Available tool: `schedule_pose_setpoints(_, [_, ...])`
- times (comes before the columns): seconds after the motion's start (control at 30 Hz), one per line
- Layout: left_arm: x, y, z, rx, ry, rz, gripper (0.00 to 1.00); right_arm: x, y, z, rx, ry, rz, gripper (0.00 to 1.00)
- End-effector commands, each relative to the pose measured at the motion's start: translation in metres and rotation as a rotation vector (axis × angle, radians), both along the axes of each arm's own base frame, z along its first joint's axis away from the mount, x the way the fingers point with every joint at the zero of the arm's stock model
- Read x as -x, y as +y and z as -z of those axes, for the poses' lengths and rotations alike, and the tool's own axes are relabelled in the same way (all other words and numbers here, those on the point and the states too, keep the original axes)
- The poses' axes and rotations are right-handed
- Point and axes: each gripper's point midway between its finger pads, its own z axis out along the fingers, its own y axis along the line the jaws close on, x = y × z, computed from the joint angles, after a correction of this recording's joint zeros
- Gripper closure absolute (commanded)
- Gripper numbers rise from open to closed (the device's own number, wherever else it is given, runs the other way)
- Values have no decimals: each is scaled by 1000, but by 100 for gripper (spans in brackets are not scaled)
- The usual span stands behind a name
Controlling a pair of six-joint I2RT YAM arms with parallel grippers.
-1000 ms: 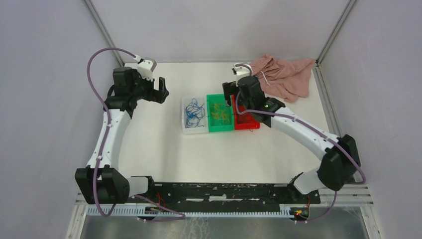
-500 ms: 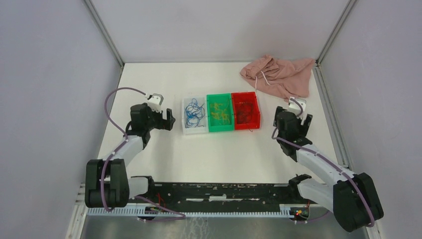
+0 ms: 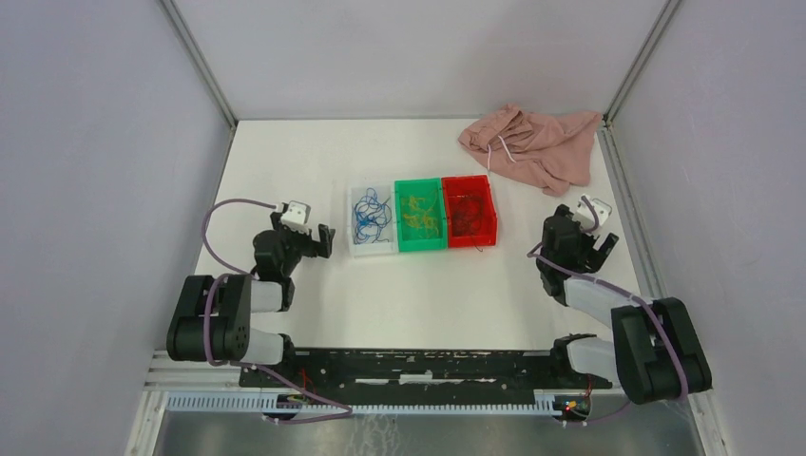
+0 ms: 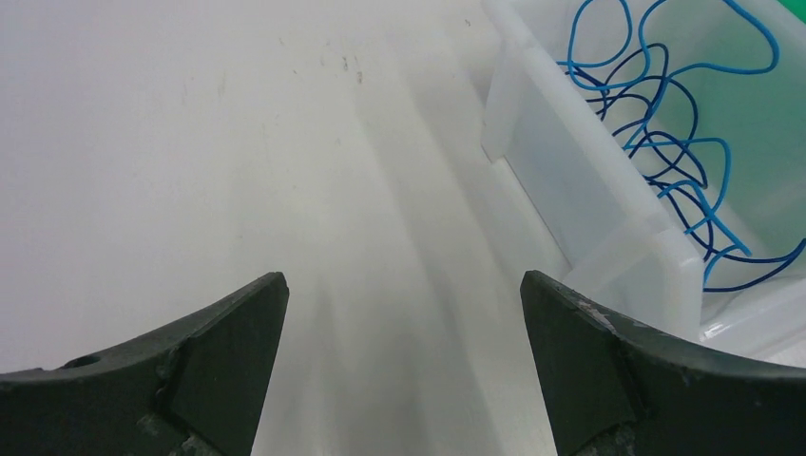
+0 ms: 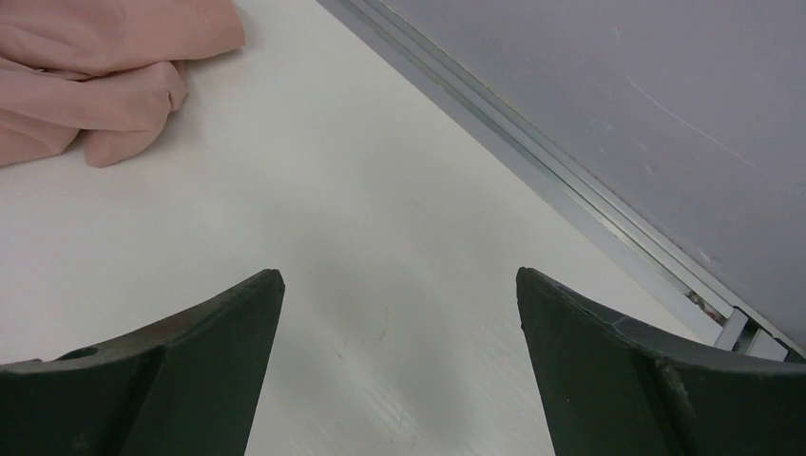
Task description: Untangle the cables
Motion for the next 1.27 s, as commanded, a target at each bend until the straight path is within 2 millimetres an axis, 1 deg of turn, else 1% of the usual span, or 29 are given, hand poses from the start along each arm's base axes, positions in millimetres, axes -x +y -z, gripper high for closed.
schedule_pose_setpoints(0.0, [-18, 13, -32, 31, -155, -92, 1, -20, 1, -11, -21, -123, 7, 1])
schedule_pose_setpoints(0.07, [-22, 17, -29, 34, -137, -116, 1, -28, 2, -6, -26, -138, -29, 1])
schedule_pose_setpoints(0.1, [-22, 19, -26, 34, -130, -131, 1, -30, 1, -3, -23, -144, -29, 2])
schedule_pose_setpoints(0.13, [-19, 21, -24, 35, -141, -138, 1, -34, 1, -5, -15, -158, -31, 1])
schedule_pose_setpoints(0.2, [-13, 22, -30, 55, -210, -149, 1, -40, 6, -2, -28, -115, -65, 2])
schedule_pose_setpoints(0.27, [-14, 26, -26, 45, -173, -174, 1, -46, 11, -2, -17, -106, -112, 1])
schedule_pose_setpoints(0.3, [-14, 27, -26, 52, -177, -181, 1, -49, 16, -2, -16, -103, -154, 1])
schedule_pose_setpoints(0.33, [-16, 27, -28, 60, -188, -185, 1, -55, 27, 0, -24, -102, -236, 1])
schedule_pose_setpoints(0.37, [-19, 27, -28, 61, -183, -186, 1, -63, 42, 2, -16, -95, -350, 1])
schedule_pose_setpoints(0.4, [-22, 28, -25, 54, -156, -189, 1, -70, 61, 9, -2, -66, -488, 0])
schedule_pose_setpoints(0.43, [-26, 29, -21, 52, -131, -194, 1, -77, 74, 15, 33, -67, -574, 0])
schedule_pose_setpoints(0.47, [-27, 30, -20, 56, -121, -201, 1, -77, 69, 9, 71, -117, -524, 0])
schedule_pose_setpoints(0.53, [-27, 30, -19, 57, -121, -202, 1, -74, 66, 18, 40, -30, -487, 1])
schedule_pose_setpoints(0.57, [-26, 30, -19, 57, -117, -202, 1, -77, 62, 19, 19, -10, -473, 1])
schedule_pose_setpoints(0.63, [-27, 30, -20, 57, -123, -203, 1, -81, 57, 18, 12, -41, -467, 1])
schedule_pose_setpoints(0.7, [-26, 30, -20, 57, -122, -203, 1, -80, 57, 20, -2, -15, -466, 1])
schedule_pose_setpoints(1.23, [-27, 30, -20, 57, -123, -206, 1, -80, 57, 19, 3, -24, -466, 1])
